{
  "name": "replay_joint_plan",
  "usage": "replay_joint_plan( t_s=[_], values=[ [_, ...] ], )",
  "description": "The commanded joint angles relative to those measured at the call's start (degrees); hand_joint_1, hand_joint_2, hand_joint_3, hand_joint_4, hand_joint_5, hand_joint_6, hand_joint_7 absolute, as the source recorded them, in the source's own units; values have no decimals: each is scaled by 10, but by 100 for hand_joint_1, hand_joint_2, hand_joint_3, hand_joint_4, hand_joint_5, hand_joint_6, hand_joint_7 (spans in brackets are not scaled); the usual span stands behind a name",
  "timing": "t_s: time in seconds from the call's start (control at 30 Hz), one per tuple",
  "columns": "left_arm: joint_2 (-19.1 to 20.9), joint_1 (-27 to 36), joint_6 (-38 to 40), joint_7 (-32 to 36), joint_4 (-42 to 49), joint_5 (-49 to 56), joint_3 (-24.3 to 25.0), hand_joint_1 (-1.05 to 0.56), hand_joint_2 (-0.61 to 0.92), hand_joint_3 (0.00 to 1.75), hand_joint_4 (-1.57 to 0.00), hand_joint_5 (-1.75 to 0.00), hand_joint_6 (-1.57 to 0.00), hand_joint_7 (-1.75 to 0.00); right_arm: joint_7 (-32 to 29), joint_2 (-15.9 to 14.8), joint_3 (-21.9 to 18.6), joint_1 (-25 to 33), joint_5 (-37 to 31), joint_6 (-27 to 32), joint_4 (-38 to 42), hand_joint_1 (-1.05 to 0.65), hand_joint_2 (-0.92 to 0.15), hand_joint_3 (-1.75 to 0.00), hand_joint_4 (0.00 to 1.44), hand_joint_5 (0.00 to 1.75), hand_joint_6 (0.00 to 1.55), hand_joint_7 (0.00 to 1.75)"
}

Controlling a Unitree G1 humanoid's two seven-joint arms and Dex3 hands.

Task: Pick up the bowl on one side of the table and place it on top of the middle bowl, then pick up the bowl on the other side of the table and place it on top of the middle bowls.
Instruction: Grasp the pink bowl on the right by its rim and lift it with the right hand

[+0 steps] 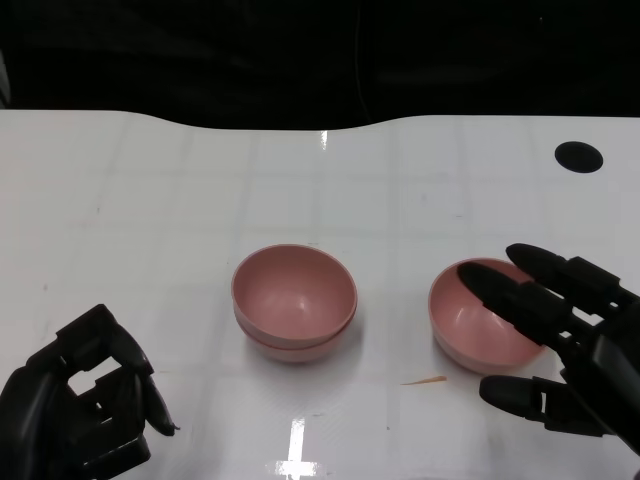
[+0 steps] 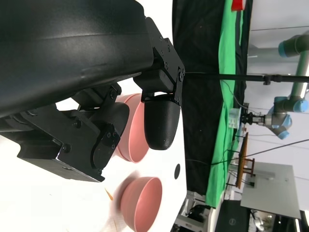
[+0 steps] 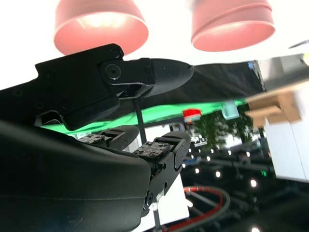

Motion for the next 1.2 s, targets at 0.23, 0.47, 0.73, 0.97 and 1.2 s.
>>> replay_joint_plan(
  t_s=[0.23,0.47,0.73,0.97,1.2],
  values=[
    [-13,-2,2,0,-3,18,12,7,65,135,-81,-175,-63,-175,-80,-118,157,-37,-37,157,75,-90,-92,-23,48,5,48,3],
    [-34,-10,9,11,-1,7,35,6,64,135,-81,-175,-61,-175,-179,-166,252,-64,-28,212,166,-87,-92,-26,53,5,52,3],
    [-46,-13,21,12,-7,-3,51,6,63,136,-77,-175,-60,-175,-284,-202,326,-104,-14,244,271,-80,-92,-21,56,4,54,3],
    [-51,-18,23,11,-2,1,54,6,62,137,-77,-175,-60,-175,-300,-239,352,-112,19,263,282,-80,-92,-25,55,2,54,1],
    [-54,-19,24,9,-1,0,54,7,62,138,-77,-175,-60,-175,-288,-265,370,-122,33,288,274,-82,-92,-28,55,1,53,0]
  ],
)
